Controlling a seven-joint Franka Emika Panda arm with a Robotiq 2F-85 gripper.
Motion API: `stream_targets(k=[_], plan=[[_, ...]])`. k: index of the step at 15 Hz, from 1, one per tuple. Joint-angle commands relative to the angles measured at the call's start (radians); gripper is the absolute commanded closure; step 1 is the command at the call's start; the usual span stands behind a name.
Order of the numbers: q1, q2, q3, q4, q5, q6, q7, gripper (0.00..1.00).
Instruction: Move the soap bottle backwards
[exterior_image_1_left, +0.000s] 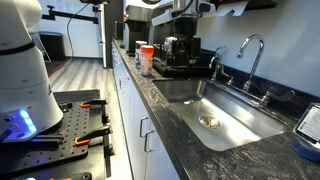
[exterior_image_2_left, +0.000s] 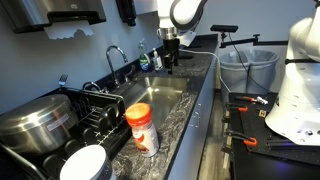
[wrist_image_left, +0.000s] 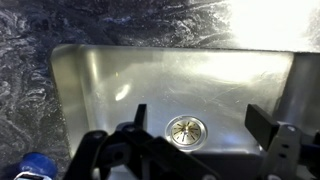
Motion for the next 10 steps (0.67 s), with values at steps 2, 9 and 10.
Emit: stream_targets(k=[2,9,10], plan=[[0.000,-0.069,0.013,-0.014,0.023,-0.109,-0.026,0.00],[-0.005,-0.057,0.022,0.001,0.007,-0.132,-0.010,0.00],[-0.006,-0.056,0.022,0.001,0.007,-0.132,-0.010,0.00]])
